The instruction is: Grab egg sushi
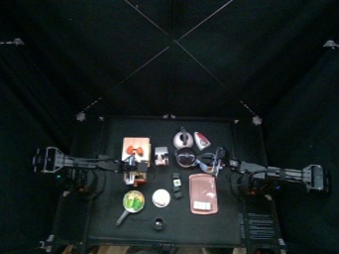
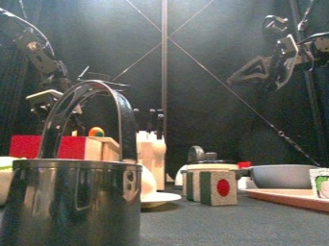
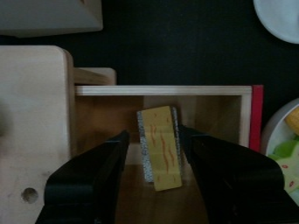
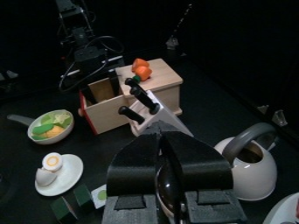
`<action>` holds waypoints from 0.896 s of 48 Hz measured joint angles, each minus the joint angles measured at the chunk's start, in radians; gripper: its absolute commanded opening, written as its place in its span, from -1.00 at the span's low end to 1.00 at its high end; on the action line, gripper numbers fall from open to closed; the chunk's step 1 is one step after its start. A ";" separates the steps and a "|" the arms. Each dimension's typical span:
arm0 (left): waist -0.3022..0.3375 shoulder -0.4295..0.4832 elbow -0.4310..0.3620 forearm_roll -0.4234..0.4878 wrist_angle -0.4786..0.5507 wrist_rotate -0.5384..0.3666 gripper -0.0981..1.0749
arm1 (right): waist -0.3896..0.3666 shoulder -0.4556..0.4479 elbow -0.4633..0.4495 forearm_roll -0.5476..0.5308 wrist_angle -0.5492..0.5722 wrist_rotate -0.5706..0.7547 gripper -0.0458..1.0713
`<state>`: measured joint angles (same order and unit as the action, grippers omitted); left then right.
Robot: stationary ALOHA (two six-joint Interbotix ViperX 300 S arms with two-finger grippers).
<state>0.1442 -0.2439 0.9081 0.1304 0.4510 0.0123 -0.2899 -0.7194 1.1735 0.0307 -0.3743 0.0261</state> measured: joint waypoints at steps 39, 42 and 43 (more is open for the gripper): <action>0.012 0.064 0.002 0.005 -0.028 0.000 0.59 | -0.014 0.014 0.006 0.000 0.000 0.000 -0.90; 0.017 0.069 0.003 0.003 -0.028 0.002 0.55 | -0.015 0.015 0.006 0.000 0.000 0.000 -0.90; 0.018 0.071 0.002 0.005 -0.028 0.000 0.54 | -0.015 0.015 0.006 0.000 0.000 0.000 -0.90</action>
<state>0.1626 -0.1733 0.9097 0.1350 0.4234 0.0123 -0.3053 -0.7041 1.1796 0.0307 -0.3743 0.0261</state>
